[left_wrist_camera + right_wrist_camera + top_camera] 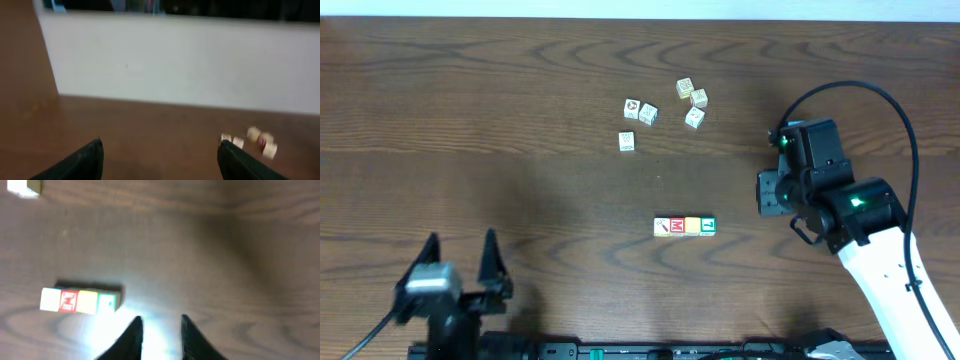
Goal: Lift 4 blocks
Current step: 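Raise right gripper and move it right away from the row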
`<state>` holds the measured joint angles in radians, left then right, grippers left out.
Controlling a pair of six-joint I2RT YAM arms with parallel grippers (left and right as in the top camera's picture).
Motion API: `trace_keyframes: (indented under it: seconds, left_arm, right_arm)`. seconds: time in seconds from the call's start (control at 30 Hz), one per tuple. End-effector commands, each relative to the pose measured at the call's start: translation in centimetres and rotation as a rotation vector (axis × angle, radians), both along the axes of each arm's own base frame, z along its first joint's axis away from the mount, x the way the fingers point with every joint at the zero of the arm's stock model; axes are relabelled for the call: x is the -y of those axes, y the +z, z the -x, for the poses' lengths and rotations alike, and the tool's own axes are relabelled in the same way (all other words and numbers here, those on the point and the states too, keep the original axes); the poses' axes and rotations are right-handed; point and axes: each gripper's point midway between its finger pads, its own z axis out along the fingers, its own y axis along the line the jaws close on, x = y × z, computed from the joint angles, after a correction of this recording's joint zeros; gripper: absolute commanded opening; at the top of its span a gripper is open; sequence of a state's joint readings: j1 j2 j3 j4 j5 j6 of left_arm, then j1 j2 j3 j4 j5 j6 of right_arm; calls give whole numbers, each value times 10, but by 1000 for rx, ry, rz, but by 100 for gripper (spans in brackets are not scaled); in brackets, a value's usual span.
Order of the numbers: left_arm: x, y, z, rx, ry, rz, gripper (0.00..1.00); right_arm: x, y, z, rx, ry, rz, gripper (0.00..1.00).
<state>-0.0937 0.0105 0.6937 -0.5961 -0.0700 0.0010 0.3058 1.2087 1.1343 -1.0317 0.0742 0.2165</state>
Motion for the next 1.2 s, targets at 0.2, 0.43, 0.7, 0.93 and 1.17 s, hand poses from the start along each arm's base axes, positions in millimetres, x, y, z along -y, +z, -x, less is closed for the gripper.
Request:
trace_keyframes:
  seconds: [0.2,0.43,0.7,0.93,1.17]
  left_arm:
    - [19,3,12,-20,-116,141,97]
    - [18,0,12,-32,-111,140,96]
    - [26,-33,10,-181,-131,273,38]
    - [27,-57,7,-300,-119,282,7]
    - [42,-61,11,-335,-196,333,14]
  right_arm:
    - [-1,1,23,-71,-15,-48,8]
    - [1,14,39,-49,-20,-75,8]
    - [7,29,56,-8,-77,-120,1]
    - [11,23,68,-51,-89,-101,1]
    - [15,22,70,-56,-105,-87,1]
